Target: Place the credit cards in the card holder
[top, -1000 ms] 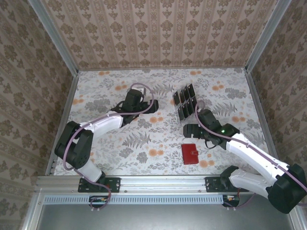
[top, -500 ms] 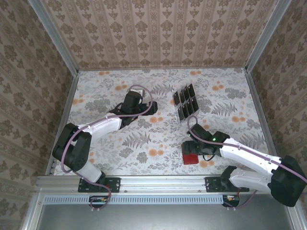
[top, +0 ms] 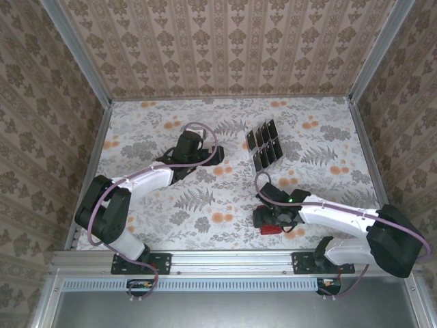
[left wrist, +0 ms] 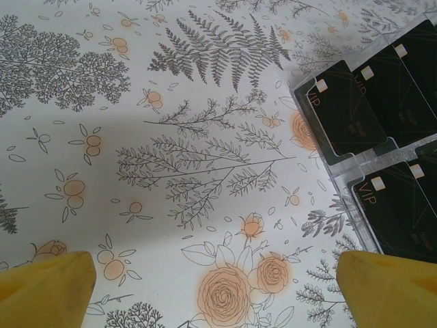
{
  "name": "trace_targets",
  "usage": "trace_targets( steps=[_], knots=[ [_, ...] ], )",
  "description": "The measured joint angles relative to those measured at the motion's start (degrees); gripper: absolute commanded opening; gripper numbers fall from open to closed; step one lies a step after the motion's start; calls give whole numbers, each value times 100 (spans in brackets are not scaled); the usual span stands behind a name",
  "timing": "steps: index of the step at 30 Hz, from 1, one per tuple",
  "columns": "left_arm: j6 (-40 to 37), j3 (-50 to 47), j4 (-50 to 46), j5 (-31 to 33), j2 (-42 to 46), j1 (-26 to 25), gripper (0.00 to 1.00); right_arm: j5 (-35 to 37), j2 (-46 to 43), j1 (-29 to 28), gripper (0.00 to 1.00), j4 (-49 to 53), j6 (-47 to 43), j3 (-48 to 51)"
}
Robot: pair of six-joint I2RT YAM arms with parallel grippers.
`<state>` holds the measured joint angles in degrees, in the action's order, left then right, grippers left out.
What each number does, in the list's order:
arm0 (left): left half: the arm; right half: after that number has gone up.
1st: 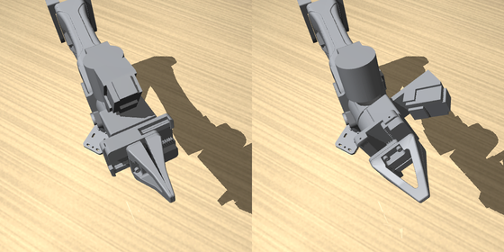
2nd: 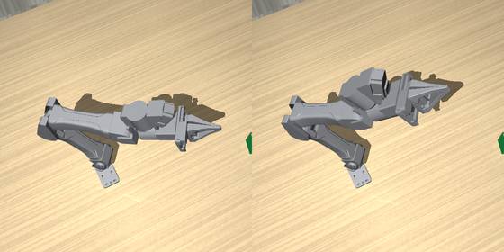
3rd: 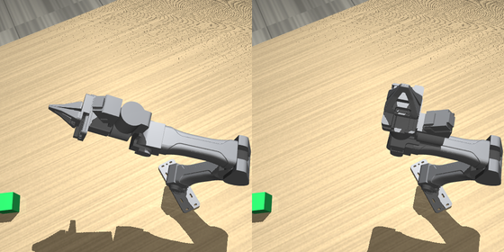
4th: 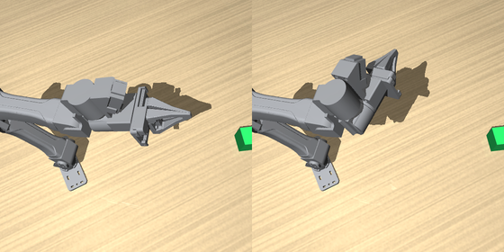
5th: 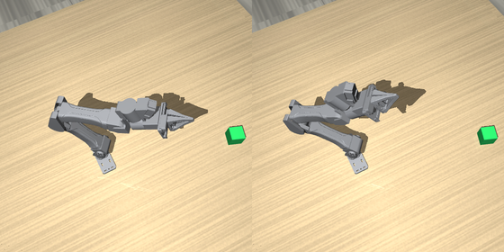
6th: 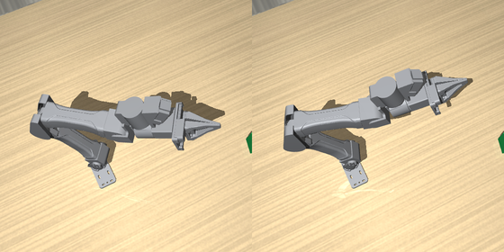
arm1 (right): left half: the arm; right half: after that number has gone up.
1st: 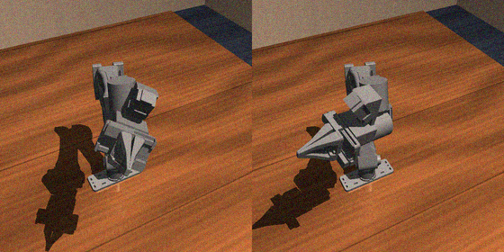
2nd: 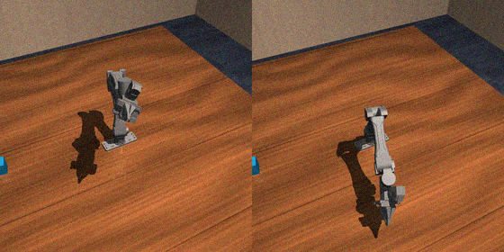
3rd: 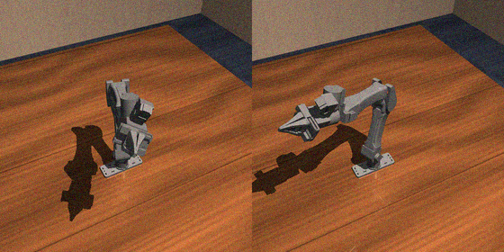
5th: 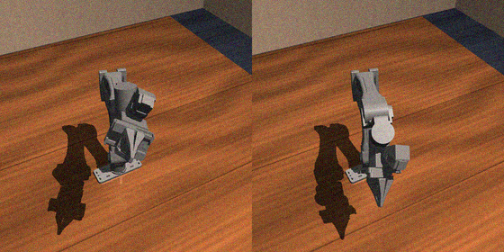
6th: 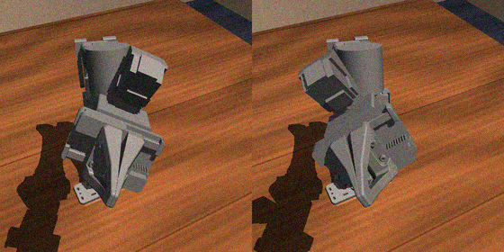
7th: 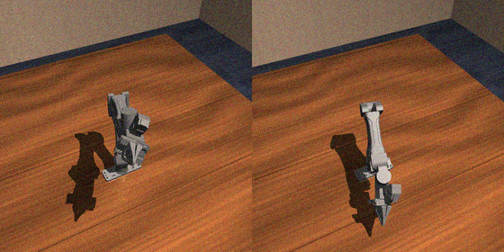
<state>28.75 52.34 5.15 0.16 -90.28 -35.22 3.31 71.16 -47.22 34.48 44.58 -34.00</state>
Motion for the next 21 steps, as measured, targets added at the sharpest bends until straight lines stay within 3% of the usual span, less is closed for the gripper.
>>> trace_targets(
  steps=[13, 21],
  knots=[
    [0, -9, -221, 74, 2, 52, 100, -35, 645, -295, 76, -490, 83, -337],
    [0, -271, -393, 168, 339, 308, 100, -61, 1663, -295, 74, -798, -50, -1307]
  ],
)
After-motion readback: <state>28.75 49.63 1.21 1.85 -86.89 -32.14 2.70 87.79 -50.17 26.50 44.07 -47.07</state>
